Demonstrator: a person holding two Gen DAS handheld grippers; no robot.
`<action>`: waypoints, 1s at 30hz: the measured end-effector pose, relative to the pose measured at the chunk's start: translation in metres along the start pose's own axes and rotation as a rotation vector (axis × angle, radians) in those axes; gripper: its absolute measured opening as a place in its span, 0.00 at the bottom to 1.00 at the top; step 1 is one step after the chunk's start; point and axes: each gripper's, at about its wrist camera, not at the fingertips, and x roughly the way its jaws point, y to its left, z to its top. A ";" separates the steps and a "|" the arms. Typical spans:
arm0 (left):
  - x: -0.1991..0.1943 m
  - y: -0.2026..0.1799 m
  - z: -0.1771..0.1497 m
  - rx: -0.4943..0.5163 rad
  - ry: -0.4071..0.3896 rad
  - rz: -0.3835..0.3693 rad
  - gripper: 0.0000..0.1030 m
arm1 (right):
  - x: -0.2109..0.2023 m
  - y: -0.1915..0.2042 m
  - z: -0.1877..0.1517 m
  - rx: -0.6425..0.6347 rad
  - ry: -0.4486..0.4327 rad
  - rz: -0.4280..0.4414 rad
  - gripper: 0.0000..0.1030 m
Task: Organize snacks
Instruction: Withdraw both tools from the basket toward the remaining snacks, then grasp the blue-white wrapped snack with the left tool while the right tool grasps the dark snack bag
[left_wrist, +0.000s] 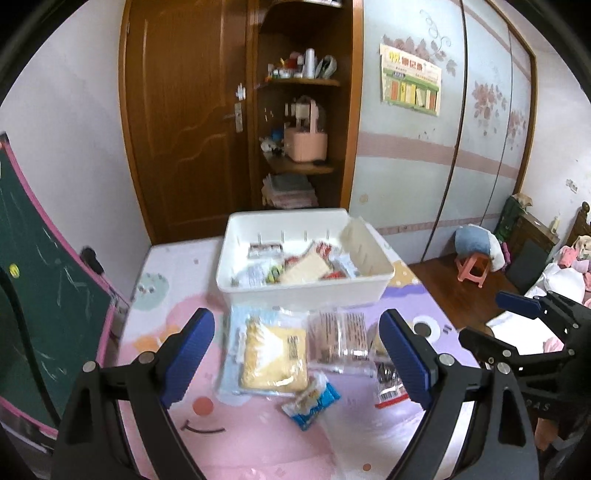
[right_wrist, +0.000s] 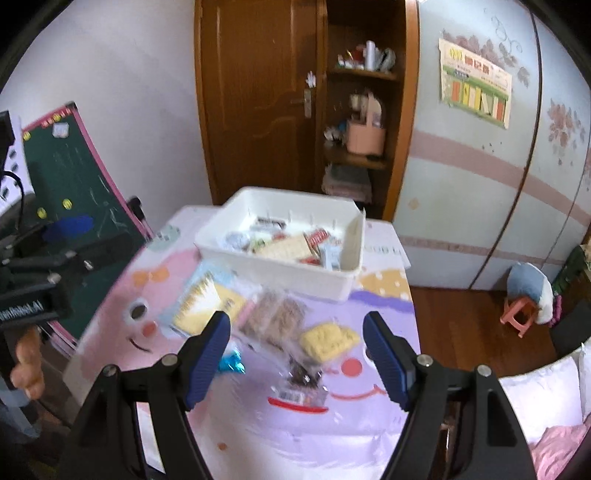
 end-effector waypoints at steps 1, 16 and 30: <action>0.008 0.000 -0.009 0.003 0.015 -0.001 0.88 | 0.006 -0.002 -0.007 -0.002 0.008 -0.011 0.73; 0.120 -0.002 -0.107 0.118 0.250 -0.033 0.88 | 0.099 -0.023 -0.081 0.107 0.226 0.008 0.72; 0.167 -0.004 -0.130 0.093 0.369 -0.094 0.83 | 0.155 -0.010 -0.088 0.133 0.288 0.031 0.72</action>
